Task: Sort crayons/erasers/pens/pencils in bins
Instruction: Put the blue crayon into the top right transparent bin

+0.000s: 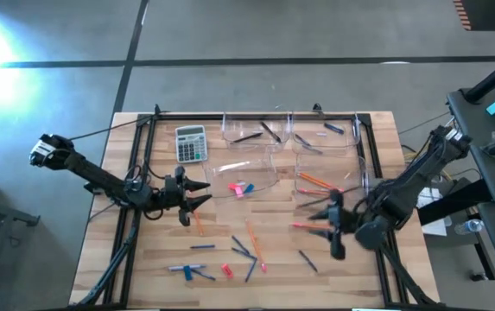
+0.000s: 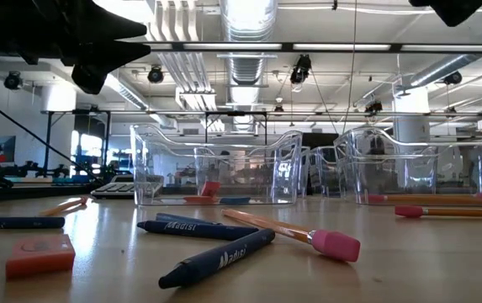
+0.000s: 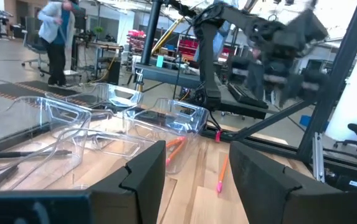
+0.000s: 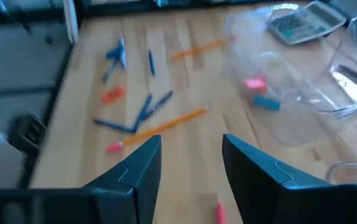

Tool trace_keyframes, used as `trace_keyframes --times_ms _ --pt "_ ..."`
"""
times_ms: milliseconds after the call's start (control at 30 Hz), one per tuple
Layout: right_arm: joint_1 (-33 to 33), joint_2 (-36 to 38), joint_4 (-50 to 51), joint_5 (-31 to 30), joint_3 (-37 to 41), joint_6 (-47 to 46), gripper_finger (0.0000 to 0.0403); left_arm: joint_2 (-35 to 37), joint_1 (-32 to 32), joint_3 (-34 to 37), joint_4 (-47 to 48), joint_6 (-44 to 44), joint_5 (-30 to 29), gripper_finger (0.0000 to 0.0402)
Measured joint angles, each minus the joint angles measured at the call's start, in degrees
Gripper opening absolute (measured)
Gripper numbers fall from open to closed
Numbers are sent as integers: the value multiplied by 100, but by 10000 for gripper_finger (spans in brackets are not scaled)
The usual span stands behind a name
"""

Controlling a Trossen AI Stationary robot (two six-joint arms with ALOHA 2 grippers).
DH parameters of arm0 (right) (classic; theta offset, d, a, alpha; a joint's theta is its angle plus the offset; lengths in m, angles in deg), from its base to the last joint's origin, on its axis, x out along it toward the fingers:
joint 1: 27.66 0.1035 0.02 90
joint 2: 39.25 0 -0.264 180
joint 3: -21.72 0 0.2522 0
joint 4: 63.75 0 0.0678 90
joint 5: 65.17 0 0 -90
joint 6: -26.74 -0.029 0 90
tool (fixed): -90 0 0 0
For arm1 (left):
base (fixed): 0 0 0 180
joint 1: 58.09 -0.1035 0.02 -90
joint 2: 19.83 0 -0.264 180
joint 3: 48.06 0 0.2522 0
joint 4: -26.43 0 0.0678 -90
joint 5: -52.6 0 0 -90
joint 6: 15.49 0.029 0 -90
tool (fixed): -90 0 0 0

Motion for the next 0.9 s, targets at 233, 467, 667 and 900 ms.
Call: trace_keyframes --times_ms 233,467,667,900 --pt "0 -1372 102 757 -146 -987 162 0 0 0 13 3 0 164" --pt "88 -2354 237 1765 -218 -2148 162 0 0 0 19 5 14 164" --pt "204 -2869 202 2082 -227 -3022 162 0 2 0 2 47 527 164" --pt "225 -3321 69 2217 -390 -3081 162 -2 0 -33 0 52 546 164"
